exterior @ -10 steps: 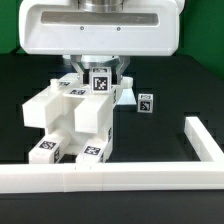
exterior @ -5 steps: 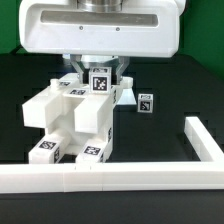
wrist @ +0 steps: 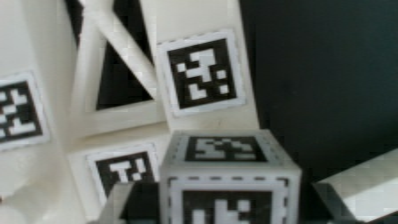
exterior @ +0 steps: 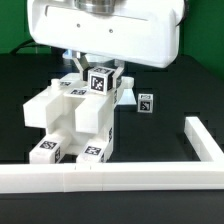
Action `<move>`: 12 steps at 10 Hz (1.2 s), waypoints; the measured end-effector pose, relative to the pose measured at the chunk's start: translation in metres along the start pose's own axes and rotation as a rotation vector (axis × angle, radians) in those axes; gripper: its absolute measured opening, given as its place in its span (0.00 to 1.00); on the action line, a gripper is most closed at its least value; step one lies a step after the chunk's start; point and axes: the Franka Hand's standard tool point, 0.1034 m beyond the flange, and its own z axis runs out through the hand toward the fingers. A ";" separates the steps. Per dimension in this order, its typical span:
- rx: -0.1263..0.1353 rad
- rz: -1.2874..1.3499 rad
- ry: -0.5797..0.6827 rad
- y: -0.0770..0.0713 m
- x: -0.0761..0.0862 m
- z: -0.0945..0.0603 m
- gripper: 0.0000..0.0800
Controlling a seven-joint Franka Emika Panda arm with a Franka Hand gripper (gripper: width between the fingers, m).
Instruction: Assemble chair
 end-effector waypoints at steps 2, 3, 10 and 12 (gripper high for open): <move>0.001 0.137 -0.001 0.000 0.000 0.000 0.36; 0.001 0.199 -0.001 0.000 0.000 0.000 0.36; 0.019 0.660 -0.015 -0.005 -0.004 0.000 0.36; 0.026 0.737 -0.008 -0.008 -0.005 0.000 0.36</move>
Offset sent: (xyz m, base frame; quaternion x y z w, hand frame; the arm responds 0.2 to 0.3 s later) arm 0.0000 0.0000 0.0000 0.0000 0.0000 0.1296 0.9916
